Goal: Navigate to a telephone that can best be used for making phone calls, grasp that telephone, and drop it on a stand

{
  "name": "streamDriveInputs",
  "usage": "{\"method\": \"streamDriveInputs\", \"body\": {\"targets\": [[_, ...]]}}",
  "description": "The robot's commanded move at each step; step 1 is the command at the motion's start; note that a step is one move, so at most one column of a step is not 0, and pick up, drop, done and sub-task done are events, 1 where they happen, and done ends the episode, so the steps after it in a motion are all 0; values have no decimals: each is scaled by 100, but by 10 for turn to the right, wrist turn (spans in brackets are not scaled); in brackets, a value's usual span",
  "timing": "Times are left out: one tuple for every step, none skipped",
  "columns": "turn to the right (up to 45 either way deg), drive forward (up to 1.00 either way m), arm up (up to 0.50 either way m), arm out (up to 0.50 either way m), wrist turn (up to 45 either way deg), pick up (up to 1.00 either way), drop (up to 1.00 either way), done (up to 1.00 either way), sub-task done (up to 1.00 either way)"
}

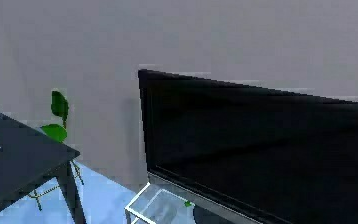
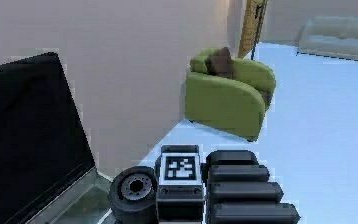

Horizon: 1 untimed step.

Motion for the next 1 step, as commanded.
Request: {"method": "streamDriveInputs", "body": {"targets": [[-270, 0, 0, 0, 0, 0, 0, 0, 0]]}}
